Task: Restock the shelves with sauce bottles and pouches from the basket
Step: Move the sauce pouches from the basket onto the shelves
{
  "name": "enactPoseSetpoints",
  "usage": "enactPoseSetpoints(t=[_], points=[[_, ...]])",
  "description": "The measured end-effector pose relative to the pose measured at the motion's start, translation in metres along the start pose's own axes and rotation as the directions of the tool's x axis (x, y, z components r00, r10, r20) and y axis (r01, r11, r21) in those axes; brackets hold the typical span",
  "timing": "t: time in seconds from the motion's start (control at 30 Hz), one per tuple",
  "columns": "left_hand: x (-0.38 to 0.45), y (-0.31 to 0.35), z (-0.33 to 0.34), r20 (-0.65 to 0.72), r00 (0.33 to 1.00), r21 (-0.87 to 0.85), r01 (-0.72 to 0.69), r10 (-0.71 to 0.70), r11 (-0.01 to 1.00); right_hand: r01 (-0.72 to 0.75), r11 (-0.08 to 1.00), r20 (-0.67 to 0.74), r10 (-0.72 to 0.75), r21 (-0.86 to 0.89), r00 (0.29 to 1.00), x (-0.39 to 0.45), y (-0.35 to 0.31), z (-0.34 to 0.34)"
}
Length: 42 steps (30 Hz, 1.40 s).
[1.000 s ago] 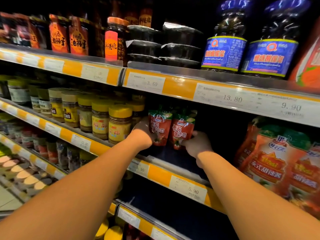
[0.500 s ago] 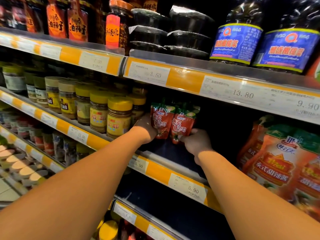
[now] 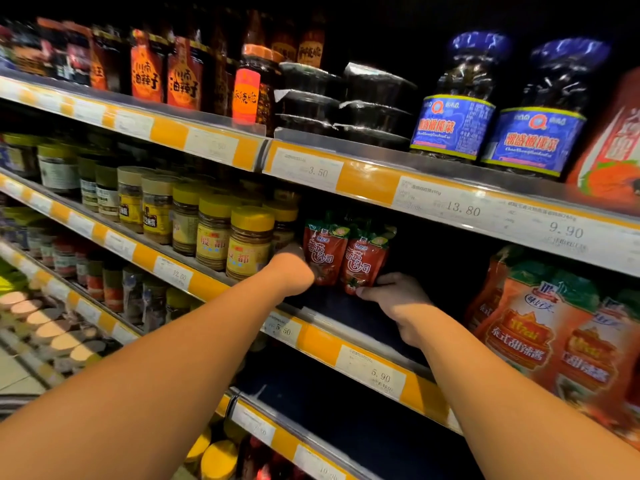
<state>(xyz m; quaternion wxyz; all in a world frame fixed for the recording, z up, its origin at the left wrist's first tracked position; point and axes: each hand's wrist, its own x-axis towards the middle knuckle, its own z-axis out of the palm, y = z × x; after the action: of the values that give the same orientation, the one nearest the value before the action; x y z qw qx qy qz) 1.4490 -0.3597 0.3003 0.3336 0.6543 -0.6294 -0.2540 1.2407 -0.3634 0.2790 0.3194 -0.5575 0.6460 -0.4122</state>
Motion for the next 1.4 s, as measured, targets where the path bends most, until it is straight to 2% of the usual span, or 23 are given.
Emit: enactPoseSetpoints(t=[0.07,0.17,0.23,0.33,0.43,0.53,0.67,0.87,1.0,1.2,1.4], points=[[-0.011,0.0,-0.005,-0.013,1.0,-0.002,0.003,-0.003,1.0,-0.027,1.0,0.015,0.027,-0.006,1.0,-0.007,-0.004,-0.005],[-0.034,-0.006,-0.014,-0.055,0.998,-0.096,-0.045,0.04,0.994,-0.048,0.998,-0.005,0.048,-0.031,0.999,-0.027,-0.012,-0.011],[-0.059,-0.015,-0.02,-0.073,0.992,-0.186,-0.116,0.104,0.976,0.017,0.99,-0.062,-0.025,-0.141,0.998,-0.047,-0.02,-0.013],[-0.106,-0.04,-0.035,-0.104,0.976,-0.341,-0.215,0.191,0.915,0.205,0.949,-0.075,-0.229,-0.239,0.971,-0.089,-0.029,-0.006],[-0.154,-0.087,-0.053,-0.121,0.968,-0.338,-0.248,0.219,0.908,0.406,0.851,0.033,-0.42,-0.334,0.907,-0.135,-0.03,0.015],[-0.198,-0.147,-0.07,-0.118,0.983,-0.291,-0.171,0.142,0.941,0.57,0.723,0.268,-0.503,-0.391,0.822,-0.173,-0.029,0.051],[-0.254,-0.234,-0.096,-0.188,0.981,-0.255,-0.006,-0.044,0.967,0.629,0.671,0.517,-0.405,-0.391,0.754,-0.205,-0.027,0.115],[-0.328,-0.345,-0.131,-0.314,0.917,-0.163,0.204,-0.247,0.965,0.703,0.618,0.72,-0.301,-0.352,0.625,-0.235,-0.019,0.221],[-0.357,-0.387,-0.145,-0.315,0.88,-0.129,0.331,-0.355,0.935,0.729,0.614,0.805,-0.245,-0.303,0.54,-0.252,-0.013,0.287],[-0.367,-0.436,-0.145,-0.307,0.832,-0.085,0.459,-0.461,0.884,0.746,0.605,0.874,-0.162,-0.279,0.458,-0.266,-0.005,0.371],[-0.345,-0.469,-0.128,-0.283,0.811,-0.073,0.514,-0.512,0.855,0.715,0.619,0.879,-0.083,-0.323,0.469,-0.257,0.019,0.43]])
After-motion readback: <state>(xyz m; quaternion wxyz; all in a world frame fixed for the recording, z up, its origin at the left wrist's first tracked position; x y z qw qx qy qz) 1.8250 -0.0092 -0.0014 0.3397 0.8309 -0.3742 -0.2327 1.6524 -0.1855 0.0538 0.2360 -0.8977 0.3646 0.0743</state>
